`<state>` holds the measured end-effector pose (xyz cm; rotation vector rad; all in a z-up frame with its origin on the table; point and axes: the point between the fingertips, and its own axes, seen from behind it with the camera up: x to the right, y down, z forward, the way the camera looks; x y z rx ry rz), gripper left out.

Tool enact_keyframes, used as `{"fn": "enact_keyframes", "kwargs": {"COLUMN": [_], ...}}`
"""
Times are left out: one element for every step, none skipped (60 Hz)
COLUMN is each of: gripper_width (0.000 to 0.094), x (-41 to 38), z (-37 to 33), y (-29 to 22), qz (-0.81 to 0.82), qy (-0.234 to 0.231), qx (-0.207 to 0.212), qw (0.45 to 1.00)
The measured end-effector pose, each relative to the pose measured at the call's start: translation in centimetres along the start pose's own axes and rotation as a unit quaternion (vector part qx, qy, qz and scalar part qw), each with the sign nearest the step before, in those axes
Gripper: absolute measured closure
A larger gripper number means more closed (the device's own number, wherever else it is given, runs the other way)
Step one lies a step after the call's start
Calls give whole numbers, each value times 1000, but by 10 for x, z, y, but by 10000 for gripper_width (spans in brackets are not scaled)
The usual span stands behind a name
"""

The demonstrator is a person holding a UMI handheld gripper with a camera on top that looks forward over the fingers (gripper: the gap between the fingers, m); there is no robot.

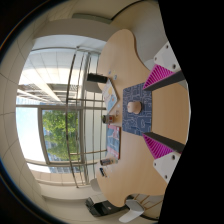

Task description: Arrange mouse

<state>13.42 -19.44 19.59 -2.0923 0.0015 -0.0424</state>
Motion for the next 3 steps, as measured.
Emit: {"fn": "enact_keyframes", "kwargs": {"gripper_width": [87,88,87], "x": [0,0,0], "z": [-1,-3,-4], "y": [1,1,2], "qz": [2,4,6], "qy": [0,0,-1], "qx": [0,0,0], "qw": [1000,1000,1000]}}
